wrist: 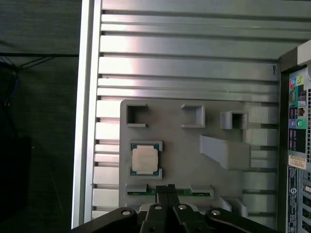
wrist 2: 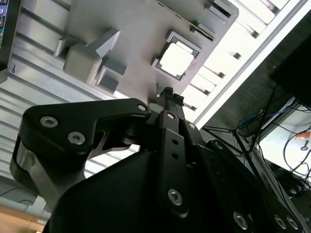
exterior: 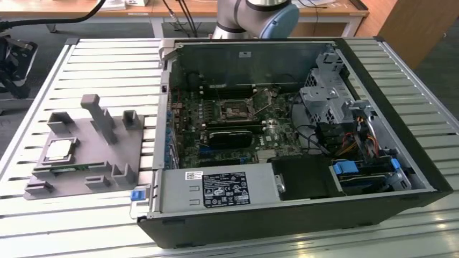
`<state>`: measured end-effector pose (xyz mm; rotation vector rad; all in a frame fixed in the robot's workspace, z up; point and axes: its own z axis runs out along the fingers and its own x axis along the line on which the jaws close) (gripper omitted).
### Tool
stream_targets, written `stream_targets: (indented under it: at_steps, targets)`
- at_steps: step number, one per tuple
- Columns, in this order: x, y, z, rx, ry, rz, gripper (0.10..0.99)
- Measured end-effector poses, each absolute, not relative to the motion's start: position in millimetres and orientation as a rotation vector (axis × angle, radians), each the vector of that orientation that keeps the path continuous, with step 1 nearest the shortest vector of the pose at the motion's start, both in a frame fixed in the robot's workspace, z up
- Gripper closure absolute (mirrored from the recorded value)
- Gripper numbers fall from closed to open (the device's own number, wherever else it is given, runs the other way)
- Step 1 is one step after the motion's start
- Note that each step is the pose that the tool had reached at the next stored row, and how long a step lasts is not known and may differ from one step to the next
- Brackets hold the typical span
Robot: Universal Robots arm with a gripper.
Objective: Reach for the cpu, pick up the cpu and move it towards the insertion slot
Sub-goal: 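Pick up the cpu and move it towards the insertion slot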
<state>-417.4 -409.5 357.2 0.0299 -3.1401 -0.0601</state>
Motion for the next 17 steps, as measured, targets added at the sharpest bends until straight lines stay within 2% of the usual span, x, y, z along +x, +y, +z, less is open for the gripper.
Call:
stream_targets:
  at_steps: [5,6,7,9,10,12,13,14,15,16,17]
  targets:
    - [-419.6,-409.6,354.0,0.030,-3.140,-0.058,0.973]
    - [-419.7,-409.5,353.5,0.030,-3.140,-0.057,0.918]
    - [-419.7,-409.6,352.9,0.030,-3.140,-0.057,0.918]
    - [-419.8,-409.8,351.7,0.030,-3.140,-0.057,0.792]
    - [-419.8,-409.9,350.7,0.030,-3.140,-0.057,0.792]
    - [-419.7,-410.0,348.6,0.030,-3.140,-0.057,0.675]
    - [-419.7,-410.0,347.3,0.030,-3.140,-0.057,0.675]
    - [-419.7,-410.0,345.8,0.030,-3.140,-0.057,0.616]
    - [-419.7,-410.1,344.1,0.030,-3.140,-0.057,0.616]
    - [-419.7,-410.1,340.4,0.030,-3.140,-0.057,0.502]
    - [-419.7,-410.2,338.7,0.030,-3.140,-0.057,0.443]
